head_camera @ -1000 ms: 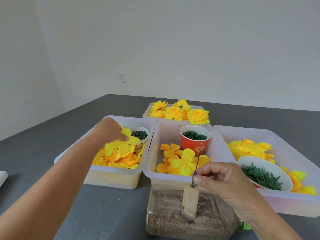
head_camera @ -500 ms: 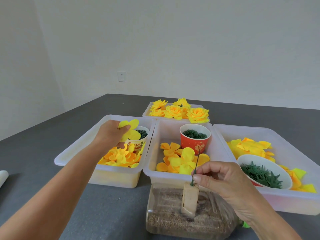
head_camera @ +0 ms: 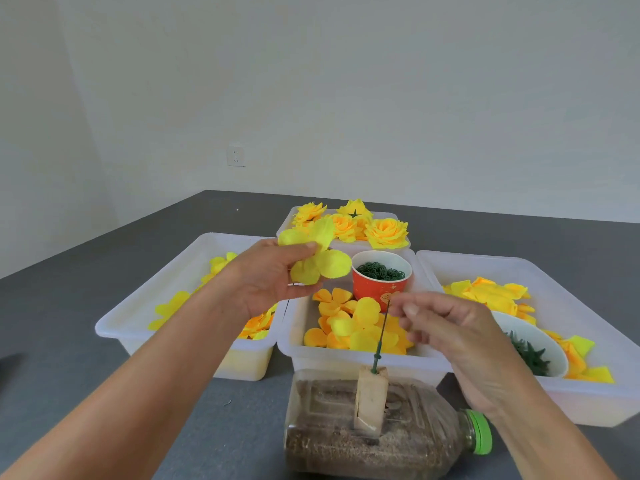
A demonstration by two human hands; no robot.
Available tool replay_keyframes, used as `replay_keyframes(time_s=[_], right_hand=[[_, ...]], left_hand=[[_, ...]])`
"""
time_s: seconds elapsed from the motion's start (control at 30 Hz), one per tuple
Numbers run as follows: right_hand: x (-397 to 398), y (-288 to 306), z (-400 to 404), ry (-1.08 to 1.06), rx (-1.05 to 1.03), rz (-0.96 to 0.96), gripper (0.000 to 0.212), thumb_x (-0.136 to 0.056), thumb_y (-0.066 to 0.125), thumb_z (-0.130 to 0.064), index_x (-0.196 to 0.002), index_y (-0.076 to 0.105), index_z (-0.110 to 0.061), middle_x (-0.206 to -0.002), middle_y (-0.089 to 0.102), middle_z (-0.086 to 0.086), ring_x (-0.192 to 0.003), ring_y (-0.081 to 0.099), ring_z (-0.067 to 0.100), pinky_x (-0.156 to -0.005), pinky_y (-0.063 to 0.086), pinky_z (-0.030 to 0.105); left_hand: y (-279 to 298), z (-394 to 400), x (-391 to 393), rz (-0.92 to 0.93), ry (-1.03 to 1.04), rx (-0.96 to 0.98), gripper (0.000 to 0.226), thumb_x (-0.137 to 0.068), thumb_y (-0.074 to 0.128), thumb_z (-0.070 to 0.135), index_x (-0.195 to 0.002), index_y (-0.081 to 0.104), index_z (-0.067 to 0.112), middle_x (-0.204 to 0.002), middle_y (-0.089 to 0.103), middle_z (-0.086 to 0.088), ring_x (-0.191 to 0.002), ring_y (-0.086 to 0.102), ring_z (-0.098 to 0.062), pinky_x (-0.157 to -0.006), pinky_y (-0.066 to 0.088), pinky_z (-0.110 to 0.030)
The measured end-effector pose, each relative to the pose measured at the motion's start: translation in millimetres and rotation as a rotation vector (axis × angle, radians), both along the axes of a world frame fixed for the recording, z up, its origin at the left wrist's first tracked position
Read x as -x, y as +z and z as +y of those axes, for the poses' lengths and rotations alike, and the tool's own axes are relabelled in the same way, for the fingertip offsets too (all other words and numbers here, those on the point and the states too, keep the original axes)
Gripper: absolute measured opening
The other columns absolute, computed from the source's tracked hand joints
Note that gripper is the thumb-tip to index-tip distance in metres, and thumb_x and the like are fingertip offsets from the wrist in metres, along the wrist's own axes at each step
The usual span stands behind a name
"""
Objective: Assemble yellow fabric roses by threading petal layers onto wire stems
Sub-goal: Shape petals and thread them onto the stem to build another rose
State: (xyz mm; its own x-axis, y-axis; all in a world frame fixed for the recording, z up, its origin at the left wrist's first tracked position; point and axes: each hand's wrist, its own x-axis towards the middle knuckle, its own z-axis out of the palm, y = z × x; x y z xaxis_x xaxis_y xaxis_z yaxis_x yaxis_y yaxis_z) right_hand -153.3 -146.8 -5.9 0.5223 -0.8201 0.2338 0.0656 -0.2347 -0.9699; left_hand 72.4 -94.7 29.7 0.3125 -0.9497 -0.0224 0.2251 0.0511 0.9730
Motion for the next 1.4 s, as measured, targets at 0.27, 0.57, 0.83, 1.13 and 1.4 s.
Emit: replay_keyframes(time_s=[0.27,0.57,0.83,1.13,1.4], right_hand=[[-27,54,-4,-0.037,0.086,-0.031,0.036,-0.054,0.076,-0.048,-0.075,0.073,-0.019,-0.072,0.071,-0.006,-0.067,0.063,0.002,-0.061,0.051,0.020],[-34,54,-14,-0.041,-0.145,-0.107,0.004,-0.072,0.073,-0.012,-0.071,0.070,-0.015,-0.060,0.067,-0.004,-0.046,0.056,0.004,-0.043,0.043,0.016],[-27,43,-19,-0.007,-0.116,-0.129,0.011,-0.073,0.073,-0.012,-0.067,0.075,-0.021,-0.053,0.059,-0.002,-0.039,0.047,0.007,-0.036,0.034,0.017],[-25,34,-19,-0.007,-0.121,-0.122,0.015,-0.083,0.064,-0.003,-0.085,0.069,-0.018,-0.060,0.066,-0.002,-0.050,0.059,0.008,-0.046,0.043,0.019],[-28,38,-19,-0.031,-0.343,-0.186,0.014,-0.082,0.058,0.004,-0.078,0.064,-0.009,-0.054,0.063,0.002,-0.040,0.053,0.008,-0.036,0.039,0.017]], left_hand=[[16,-8,42,-0.068,-0.008,0.124,0.007,-0.086,0.062,0.014,-0.087,0.068,0.013,-0.074,0.072,0.000,-0.067,0.068,-0.011,-0.062,0.058,-0.026],[19,-7,48,0.211,-0.090,0.024,0.023,-0.090,0.054,0.033,-0.095,0.065,0.014,-0.077,0.070,-0.005,-0.066,0.066,-0.017,-0.076,0.052,-0.035],[13,-4,41,0.167,-0.108,-0.008,0.025,-0.066,0.066,0.031,-0.083,0.067,0.014,-0.070,0.067,-0.001,-0.054,0.057,-0.009,-0.042,0.038,-0.015],[7,-1,45,0.179,-0.114,0.057,0.022,-0.079,0.060,0.012,-0.100,0.063,0.006,-0.074,0.067,-0.009,-0.053,0.063,-0.014,-0.044,0.049,-0.019],[4,5,47,-0.581,-0.013,0.303,0.055,-0.073,0.065,-0.016,-0.108,0.065,0.026,-0.109,0.064,-0.004,-0.083,0.064,-0.015,-0.069,0.053,-0.021]])
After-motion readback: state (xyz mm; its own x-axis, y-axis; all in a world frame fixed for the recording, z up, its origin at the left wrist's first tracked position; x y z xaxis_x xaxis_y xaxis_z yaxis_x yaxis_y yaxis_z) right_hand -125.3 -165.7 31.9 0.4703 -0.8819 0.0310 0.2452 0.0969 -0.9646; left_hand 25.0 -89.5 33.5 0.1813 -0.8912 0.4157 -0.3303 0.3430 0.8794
